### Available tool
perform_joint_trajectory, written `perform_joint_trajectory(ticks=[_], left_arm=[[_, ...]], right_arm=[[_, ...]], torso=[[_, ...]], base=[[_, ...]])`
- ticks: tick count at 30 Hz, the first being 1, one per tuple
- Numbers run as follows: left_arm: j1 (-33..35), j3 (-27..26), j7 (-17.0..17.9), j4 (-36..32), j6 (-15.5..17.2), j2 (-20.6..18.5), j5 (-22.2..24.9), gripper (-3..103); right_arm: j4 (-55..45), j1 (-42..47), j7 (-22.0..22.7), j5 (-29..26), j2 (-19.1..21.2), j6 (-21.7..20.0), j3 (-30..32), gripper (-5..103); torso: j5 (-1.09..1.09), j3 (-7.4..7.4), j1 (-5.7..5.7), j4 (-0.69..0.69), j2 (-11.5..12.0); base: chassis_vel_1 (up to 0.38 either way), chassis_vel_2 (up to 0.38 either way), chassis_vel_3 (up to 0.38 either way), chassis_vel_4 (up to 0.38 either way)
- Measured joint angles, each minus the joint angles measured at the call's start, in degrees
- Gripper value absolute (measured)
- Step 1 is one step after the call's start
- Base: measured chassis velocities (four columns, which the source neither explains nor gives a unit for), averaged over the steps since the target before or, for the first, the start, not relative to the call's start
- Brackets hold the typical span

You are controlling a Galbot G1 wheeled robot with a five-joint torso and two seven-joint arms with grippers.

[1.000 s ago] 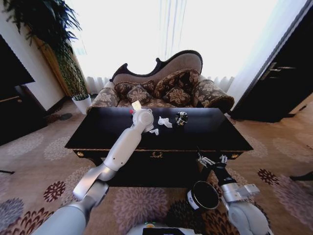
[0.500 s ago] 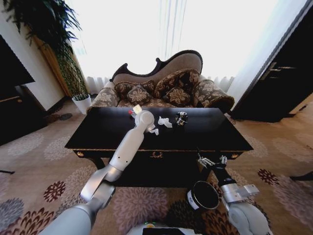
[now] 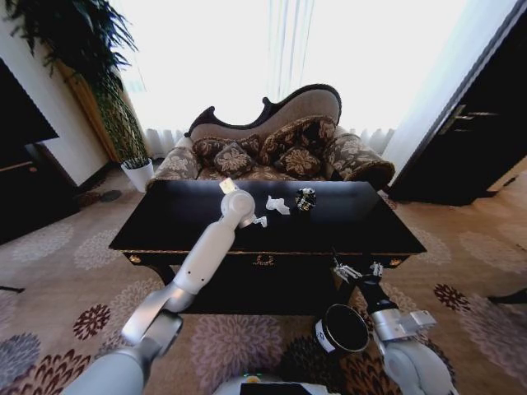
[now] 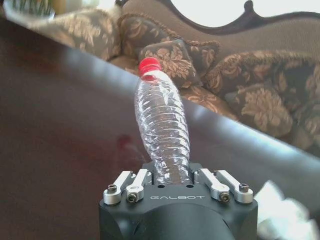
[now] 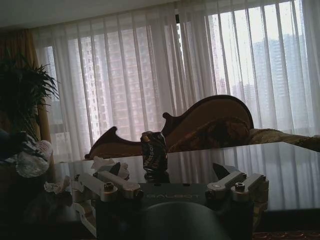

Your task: Move to the front of the table and place the trash on the table into the trash bin.

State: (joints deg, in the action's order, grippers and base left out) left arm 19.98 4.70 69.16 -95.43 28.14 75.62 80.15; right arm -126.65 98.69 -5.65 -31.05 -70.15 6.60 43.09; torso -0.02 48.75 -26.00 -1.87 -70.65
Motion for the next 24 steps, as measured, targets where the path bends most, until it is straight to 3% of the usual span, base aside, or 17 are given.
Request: perform_joint_trajectory(ticks=[1,2,5,7,10,12,13,15,18,19,20,23,24], left_arm=[[0.45,0.38,0.14,-2.36,1.81,-2.67,1.12,30],[0.45,0.38,0.14,-2.36,1.81,-2.67,1.12,30],[3.32,0.7,-0.8,-11.91,6.79,-12.83,4.29,28],[4.01,0.46,-1.23,-13.33,7.52,-14.38,4.81,28],[9.12,-2.62,-6.53,-21.36,10.37,-23.53,6.89,28],[10.02,-3.36,-7.55,-22.75,10.98,-25.25,7.26,28],[13.12,-6.04,-11.32,-27.21,12.96,-30.55,7.99,28],[14.18,-7.0,-12.71,-28.6,13.4,-31.99,8.1,28],[19.98,-12.66,-21.38,-34.66,14.42,-38.89,6.8,28],[19.98,-12.66,-21.38,-34.66,14.42,-38.89,6.8,28],[21.74,-14.31,-24.7,-35.76,14.43,-40.59,5.04,28],[26.94,-18.06,-40.48,-38.06,14.44,-46.63,-5.26,28],[26.94,-18.06,-40.48,-38.06,14.44,-46.63,-5.26,28]], right_arm=[[0.0,0.04,0.0,-0.04,-0.04,0.0,0.04,100],[0.0,0.04,0.0,-0.04,-0.04,0.0,0.04,100],[0.0,0.27,0.04,-0.11,-0.33,0.05,0.11,100],[0.01,0.28,0.09,-0.12,-0.37,0.08,0.12,100],[0.0,-0.07,0.37,-0.12,-0.52,0.07,-0.1,100],[0.0,-0.17,0.44,-0.12,-0.53,0.07,-0.14,100],[0.0,-0.59,0.74,-0.1,-0.51,-0.06,-0.35,100],[0.01,-0.68,0.84,-0.09,-0.51,-0.1,-0.36,100],[-0.19,-0.87,1.27,0.09,-0.64,-0.17,-0.36,100],[-0.19,-0.87,1.27,0.09,-0.64,-0.17,-0.36,100],[-0.26,-0.76,1.36,0.14,-0.8,-0.1,-0.26,100],[-0.52,0.06,1.58,0.31,-1.4,0.46,0.21,100],[-0.52,0.06,1.58,0.31,-1.4,0.46,0.21,100]], torso=[[-0.02,0.0,0.0,0.0,0.0],[-0.02,0.0,0.0,0.0,0.0],[-0.03,0.0,0.0,0.02,0.0],[-0.02,0.0,0.0,0.02,0.0],[-0.03,-0.01,0.0,0.01,0.0],[-0.03,0.0,0.0,0.01,0.0],[-0.02,0.0,0.0,0.02,0.0],[-0.02,0.0,0.0,0.02,0.0],[-0.01,-0.01,0.01,0.02,-0.01],[-0.01,-0.01,0.01,0.02,-0.01],[-0.01,-0.01,0.01,0.02,-0.01],[0.01,-0.01,0.01,0.0,-0.01],[0.01,-0.01,0.01,0.0,-0.01]], base=[[0.0,0.0,0.0,0.0],[0.0,0.0,0.0,0.0],[0.0,0.0,0.0,0.0],[0.0,0.0,0.0,0.0],[0.0,0.0,0.0,0.0],[0.0,0.0,0.0,0.0],[0.0,0.0,0.0,0.0],[0.0,0.0,0.0,0.0],[0.0,0.0,0.0,0.0],[0.0,0.0,0.0,0.0],[0.0,0.0,0.0,0.0],[0.0,0.0,0.0,0.0],[0.0,0.0,0.0,0.0]])
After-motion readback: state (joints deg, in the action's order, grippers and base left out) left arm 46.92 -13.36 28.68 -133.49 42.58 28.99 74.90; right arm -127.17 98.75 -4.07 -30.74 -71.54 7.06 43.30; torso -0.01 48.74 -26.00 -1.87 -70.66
